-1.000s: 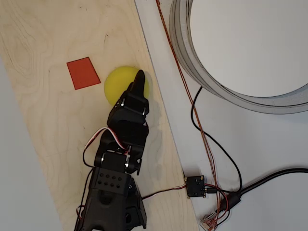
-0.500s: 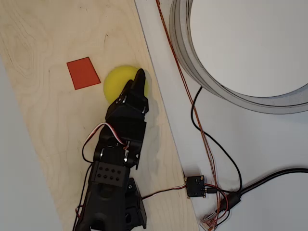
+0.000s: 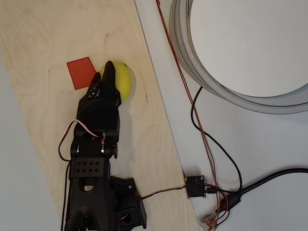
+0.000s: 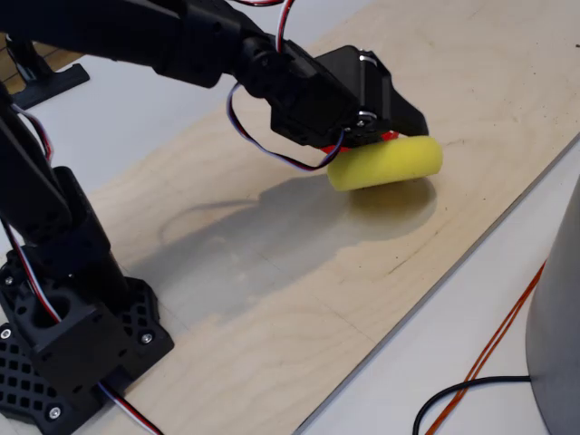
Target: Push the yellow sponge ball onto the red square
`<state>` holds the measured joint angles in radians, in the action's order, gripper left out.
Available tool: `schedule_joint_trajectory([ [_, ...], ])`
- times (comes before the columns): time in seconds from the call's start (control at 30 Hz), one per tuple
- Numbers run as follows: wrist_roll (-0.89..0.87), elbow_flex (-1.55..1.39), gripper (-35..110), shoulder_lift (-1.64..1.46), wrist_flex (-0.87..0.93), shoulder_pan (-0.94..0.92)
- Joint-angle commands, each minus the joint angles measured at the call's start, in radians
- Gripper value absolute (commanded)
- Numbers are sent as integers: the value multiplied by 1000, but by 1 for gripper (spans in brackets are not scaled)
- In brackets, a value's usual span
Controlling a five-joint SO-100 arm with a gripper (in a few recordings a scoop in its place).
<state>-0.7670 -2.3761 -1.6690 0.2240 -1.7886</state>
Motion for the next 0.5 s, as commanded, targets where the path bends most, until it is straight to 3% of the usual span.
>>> schedule_joint_trajectory([
  [0.0, -29, 31, 18, -3, 2, 17],
  [0.3, -46, 83, 18, 2, 3, 43],
  [0.47, 81, 126, 18, -25, 5, 5],
])
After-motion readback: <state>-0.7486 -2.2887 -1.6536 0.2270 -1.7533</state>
